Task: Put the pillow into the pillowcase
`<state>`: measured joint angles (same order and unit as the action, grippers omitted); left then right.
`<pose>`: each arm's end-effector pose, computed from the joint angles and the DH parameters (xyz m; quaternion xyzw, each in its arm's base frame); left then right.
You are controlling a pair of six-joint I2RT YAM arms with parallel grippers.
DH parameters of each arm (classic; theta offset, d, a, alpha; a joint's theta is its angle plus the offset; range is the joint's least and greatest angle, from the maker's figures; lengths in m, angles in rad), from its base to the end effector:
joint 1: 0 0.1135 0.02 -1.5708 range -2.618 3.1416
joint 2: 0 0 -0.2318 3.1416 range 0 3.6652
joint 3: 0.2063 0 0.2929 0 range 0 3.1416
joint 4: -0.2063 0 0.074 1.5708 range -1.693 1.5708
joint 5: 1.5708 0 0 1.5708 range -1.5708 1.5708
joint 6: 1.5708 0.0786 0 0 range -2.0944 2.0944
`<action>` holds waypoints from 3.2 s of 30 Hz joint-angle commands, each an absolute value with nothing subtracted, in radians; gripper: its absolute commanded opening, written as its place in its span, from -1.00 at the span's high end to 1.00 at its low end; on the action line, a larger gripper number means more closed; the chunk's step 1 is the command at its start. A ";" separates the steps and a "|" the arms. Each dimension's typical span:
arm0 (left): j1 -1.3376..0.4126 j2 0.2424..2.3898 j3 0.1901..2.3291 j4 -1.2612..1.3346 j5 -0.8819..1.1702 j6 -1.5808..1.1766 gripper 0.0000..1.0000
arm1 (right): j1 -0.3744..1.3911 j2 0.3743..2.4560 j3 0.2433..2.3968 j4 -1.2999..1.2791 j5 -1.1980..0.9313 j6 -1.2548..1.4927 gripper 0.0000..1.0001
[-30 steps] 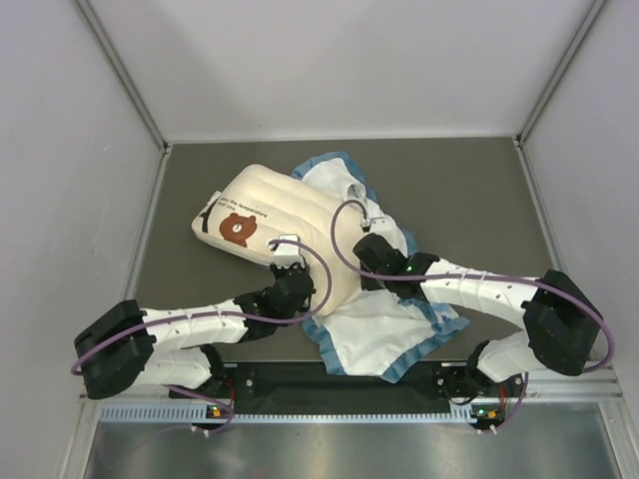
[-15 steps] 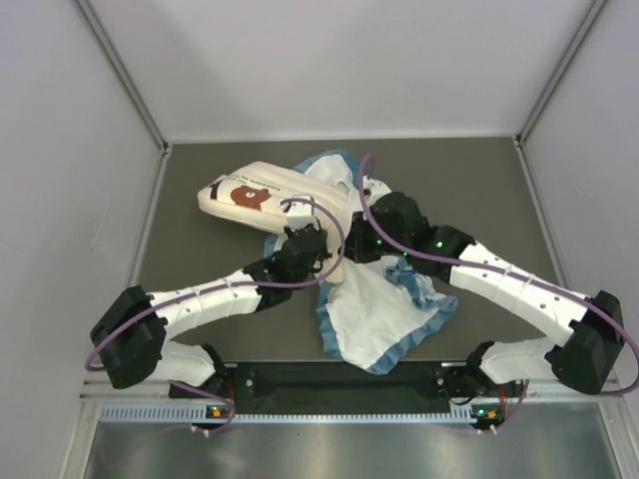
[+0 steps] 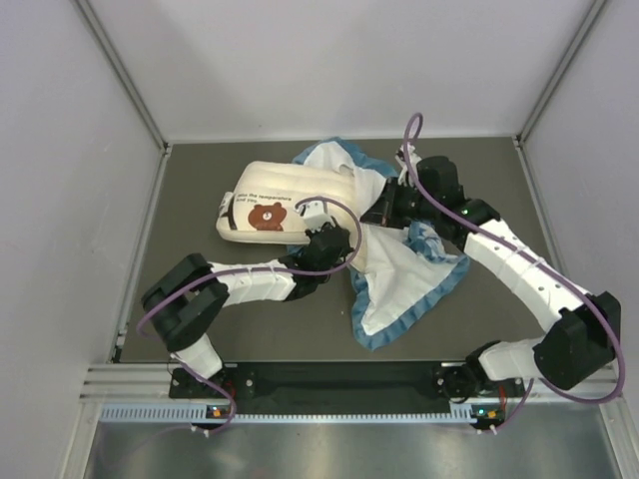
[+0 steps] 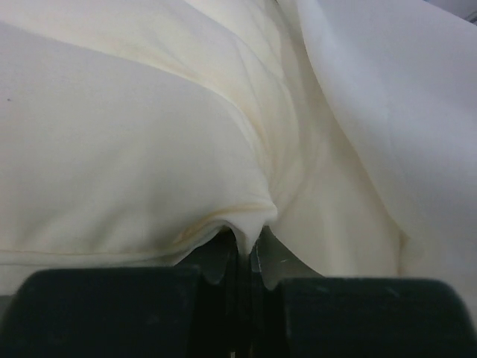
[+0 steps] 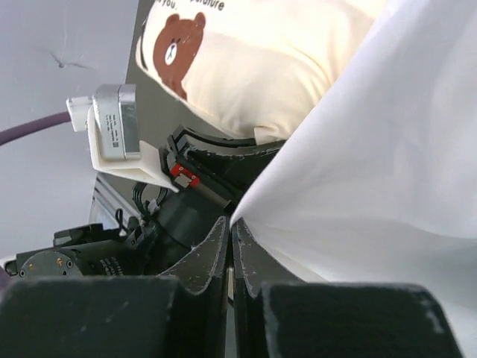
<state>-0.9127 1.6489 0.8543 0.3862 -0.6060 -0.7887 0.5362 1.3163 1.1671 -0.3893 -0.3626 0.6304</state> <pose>0.2855 -0.2962 0.1270 -0.1141 0.8063 -0.2295 0.5330 0.3130 0.2184 0.2789 -0.0486 0.8587 0.3983 0.3188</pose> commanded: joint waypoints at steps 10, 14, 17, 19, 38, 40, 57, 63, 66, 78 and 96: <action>-0.914 1.700 0.850 0.645 -0.537 -0.845 1.00 | 0.409 1.247 1.215 -0.512 -0.158 0.477 -0.36; -0.919 1.756 0.825 0.788 -0.561 -0.839 1.00 | 0.497 1.149 1.139 -0.566 0.067 0.451 -0.41; -0.930 1.815 0.805 0.929 -0.577 -0.821 1.00 | 0.575 1.118 1.080 -0.580 0.159 0.451 -0.37; -0.942 1.854 0.799 1.000 -0.589 -0.793 1.00 | 0.615 1.121 1.054 -0.580 0.227 0.453 -0.33; -0.985 1.861 0.811 1.172 -0.653 -0.595 1.00 | 0.653 1.266 0.910 -0.445 0.166 0.483 1.00; -0.985 1.876 0.853 1.157 -0.667 -0.581 1.00 | 0.678 1.185 0.859 -0.448 0.123 0.505 1.00; -1.058 2.006 1.063 1.127 -0.732 -0.528 1.00 | 0.655 1.129 1.159 -0.537 -0.075 0.528 1.00; -1.058 2.005 1.045 1.124 -0.661 -0.557 1.00 | 0.522 1.140 1.258 -0.577 -0.161 0.496 1.00; -1.058 1.958 1.037 1.086 -0.614 -0.525 0.92 | 0.440 1.138 1.201 -0.572 -0.213 0.491 0.94; -0.916 1.599 1.029 0.240 -0.390 -0.678 -0.29 | 0.405 1.049 1.080 -0.566 -0.126 0.388 -0.39; -0.389 1.170 0.769 -0.299 -0.048 -0.770 -0.77 | 0.866 1.326 1.259 -0.512 0.227 0.011 -1.00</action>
<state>-0.5159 1.1824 0.7971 -0.2420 -0.1734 -0.7597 0.7784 1.2427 1.1893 -0.5358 0.0505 0.1295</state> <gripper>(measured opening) 0.885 0.980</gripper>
